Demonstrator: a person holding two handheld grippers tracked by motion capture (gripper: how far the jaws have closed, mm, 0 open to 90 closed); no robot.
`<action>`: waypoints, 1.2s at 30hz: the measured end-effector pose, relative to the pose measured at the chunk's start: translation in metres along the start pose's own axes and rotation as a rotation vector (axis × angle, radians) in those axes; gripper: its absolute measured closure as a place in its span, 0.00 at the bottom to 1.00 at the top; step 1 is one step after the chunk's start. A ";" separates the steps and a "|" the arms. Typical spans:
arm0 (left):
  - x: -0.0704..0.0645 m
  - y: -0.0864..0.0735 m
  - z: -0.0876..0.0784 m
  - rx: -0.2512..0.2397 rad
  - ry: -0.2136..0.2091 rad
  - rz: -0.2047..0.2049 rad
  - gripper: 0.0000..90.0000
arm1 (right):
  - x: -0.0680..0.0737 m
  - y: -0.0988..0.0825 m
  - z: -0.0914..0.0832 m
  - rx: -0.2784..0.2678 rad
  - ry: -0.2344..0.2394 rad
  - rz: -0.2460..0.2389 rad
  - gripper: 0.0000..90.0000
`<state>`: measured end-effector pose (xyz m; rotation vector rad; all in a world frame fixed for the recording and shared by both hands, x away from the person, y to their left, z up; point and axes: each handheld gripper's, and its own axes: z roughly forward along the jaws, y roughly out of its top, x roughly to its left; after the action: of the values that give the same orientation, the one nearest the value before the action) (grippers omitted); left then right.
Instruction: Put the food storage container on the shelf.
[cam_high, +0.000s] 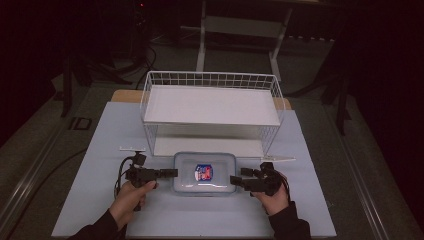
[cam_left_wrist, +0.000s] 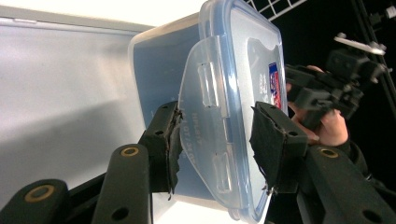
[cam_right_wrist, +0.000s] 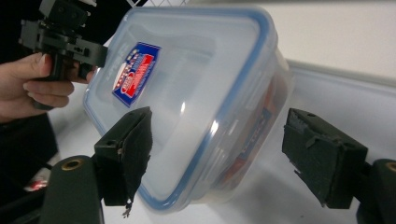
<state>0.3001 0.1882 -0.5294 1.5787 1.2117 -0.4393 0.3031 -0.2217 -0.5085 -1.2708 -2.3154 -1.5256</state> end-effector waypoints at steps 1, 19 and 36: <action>-0.001 -0.001 -0.001 0.005 -0.002 0.007 0.60 | -0.002 0.000 0.001 0.009 0.013 0.016 0.29; -0.019 -0.015 -0.007 -0.006 0.043 0.153 0.61 | -0.006 -0.001 -0.005 0.017 0.123 0.091 0.59; -0.046 -0.019 -0.002 -0.068 0.117 0.268 0.61 | 0.004 0.005 -0.021 -0.023 0.076 0.037 0.60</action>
<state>0.2640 0.1669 -0.5030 1.6971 1.0697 -0.1331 0.2963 -0.2357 -0.4927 -1.2311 -2.2223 -1.5653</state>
